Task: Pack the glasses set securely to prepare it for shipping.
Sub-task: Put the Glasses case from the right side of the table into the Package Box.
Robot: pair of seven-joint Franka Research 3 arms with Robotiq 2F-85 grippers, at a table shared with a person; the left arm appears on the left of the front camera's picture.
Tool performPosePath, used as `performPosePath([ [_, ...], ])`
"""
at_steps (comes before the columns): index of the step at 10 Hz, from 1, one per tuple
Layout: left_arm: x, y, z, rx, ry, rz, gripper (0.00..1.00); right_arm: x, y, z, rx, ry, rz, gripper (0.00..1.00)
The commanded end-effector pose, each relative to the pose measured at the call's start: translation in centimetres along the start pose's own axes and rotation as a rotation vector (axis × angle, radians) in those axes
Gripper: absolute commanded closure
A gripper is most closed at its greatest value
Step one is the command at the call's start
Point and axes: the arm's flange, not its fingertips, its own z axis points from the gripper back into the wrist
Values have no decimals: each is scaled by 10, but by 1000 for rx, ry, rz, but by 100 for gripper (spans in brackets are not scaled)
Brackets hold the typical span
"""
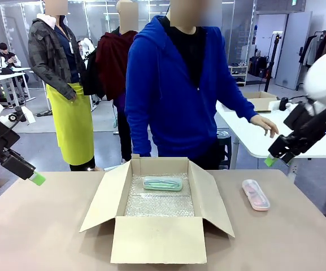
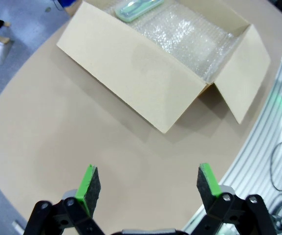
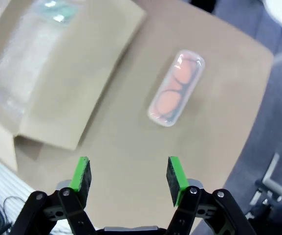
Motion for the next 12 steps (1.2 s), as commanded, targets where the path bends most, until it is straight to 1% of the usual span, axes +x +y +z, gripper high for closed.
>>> performPosePath([
  [1, -1, 1, 2, -17, -16, -7, 0, 27, -5, -25, -81, 26, -140, 22],
  [4, -1, 1, 2, -17, -16, -7, 0, 49, -25, -98, -170, 36, -276, 22],
  [5, -1, 1, 2, -17, -16, -7, 0, 52, -32, -119, -174, 60, -293, 22],
  [6, -1, 1, 2, -17, -16, -7, 0, 53, -40, -140, -221, 94, -313, 22],
  [8, -1, 1, 2, -17, -16, -7, 0, 52, -44, -164, -249, 131, -330, 22],
  [10, -1, 1, 2, -17, -16, -7, 0, 48, -44, -182, -246, 168, -327, 22],
  [12, -1, 1, 2, -17, -16, -7, 0, 49, -43, -183, -250, 139, -335, 22],
])
